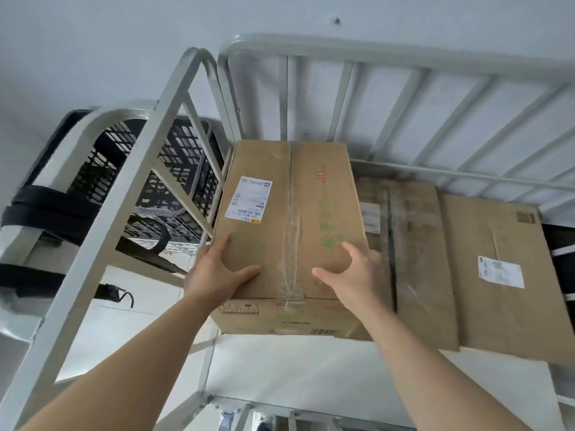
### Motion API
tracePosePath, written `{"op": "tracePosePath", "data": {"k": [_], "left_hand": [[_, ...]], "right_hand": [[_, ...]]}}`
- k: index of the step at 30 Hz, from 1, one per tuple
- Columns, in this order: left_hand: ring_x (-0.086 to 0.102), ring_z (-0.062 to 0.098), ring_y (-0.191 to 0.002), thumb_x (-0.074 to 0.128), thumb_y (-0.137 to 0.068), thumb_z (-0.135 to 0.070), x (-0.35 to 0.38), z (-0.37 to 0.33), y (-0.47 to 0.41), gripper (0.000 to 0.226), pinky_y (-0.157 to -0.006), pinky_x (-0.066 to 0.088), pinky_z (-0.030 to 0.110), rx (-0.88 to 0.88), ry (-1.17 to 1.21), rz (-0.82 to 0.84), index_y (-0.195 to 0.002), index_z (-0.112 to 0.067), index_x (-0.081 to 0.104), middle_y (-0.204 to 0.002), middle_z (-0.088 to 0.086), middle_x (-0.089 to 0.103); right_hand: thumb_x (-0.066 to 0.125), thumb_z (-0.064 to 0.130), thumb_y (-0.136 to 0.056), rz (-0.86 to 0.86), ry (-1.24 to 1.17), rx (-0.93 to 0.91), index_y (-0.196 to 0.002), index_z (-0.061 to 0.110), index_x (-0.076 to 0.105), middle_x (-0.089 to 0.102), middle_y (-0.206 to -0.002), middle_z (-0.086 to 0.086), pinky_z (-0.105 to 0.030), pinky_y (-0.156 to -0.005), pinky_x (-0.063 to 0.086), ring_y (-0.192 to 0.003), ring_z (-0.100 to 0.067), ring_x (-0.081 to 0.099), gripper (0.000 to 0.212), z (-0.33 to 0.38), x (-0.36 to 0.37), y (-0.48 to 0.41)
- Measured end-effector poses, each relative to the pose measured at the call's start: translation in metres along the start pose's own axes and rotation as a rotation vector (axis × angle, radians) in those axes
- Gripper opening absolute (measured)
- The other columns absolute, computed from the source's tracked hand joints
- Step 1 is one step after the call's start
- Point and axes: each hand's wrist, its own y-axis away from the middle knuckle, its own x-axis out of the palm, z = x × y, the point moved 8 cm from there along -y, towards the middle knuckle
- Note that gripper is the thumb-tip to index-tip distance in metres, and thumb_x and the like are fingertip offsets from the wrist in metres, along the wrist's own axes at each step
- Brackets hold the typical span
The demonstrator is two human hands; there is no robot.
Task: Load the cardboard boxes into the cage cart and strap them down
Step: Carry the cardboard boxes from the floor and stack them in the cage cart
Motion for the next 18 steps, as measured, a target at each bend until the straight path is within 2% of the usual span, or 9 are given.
{"op": "tracePosePath", "data": {"k": [4,9,12,18], "left_hand": [[0.053,0.022,-0.115,0.074,-0.059,-0.068,0.016,0.016,-0.037,0.098,-0.091,0.049,0.041,0.015,-0.045,0.030,-0.141,-0.047,0.025,-0.138,0.002,0.037],[0.048,0.022,-0.122,0.077,-0.061,-0.061,0.035,0.027,-0.073,0.102,-0.095,0.047,0.040,0.067,-0.041,0.052,-0.142,-0.052,0.016,-0.142,-0.001,0.029],[0.047,0.023,-0.122,0.079,-0.065,-0.054,0.043,0.036,-0.089,0.102,-0.094,0.048,0.041,0.086,-0.054,0.066,-0.144,-0.051,0.013,-0.139,0.001,0.029],[0.034,0.028,-0.133,0.078,-0.071,-0.048,0.053,0.051,-0.099,0.102,-0.107,0.038,0.045,0.069,0.005,0.119,-0.146,-0.049,0.010,-0.149,0.005,0.019]], "right_hand": [[0.074,0.064,-0.060,-0.020,0.009,0.014,-0.141,0.034,0.038,0.028,-0.140,-0.013,-0.045,-0.102,0.039,-0.127,-0.031,0.037,0.094,0.005,0.031,-0.024],[0.077,0.059,-0.060,-0.022,0.029,0.055,-0.144,0.031,0.029,0.029,-0.131,-0.012,-0.041,-0.092,0.043,-0.121,-0.031,0.040,0.100,0.000,0.060,-0.050],[0.080,0.054,-0.063,0.004,0.008,0.046,-0.148,0.029,0.020,0.027,-0.131,-0.013,-0.039,-0.097,0.042,-0.121,-0.033,0.039,0.107,-0.004,0.083,-0.054],[0.078,0.055,-0.065,0.019,0.004,0.021,-0.150,0.033,0.009,0.024,-0.136,-0.014,-0.042,-0.100,0.037,-0.128,-0.033,0.028,0.112,0.002,0.097,-0.070]]}}
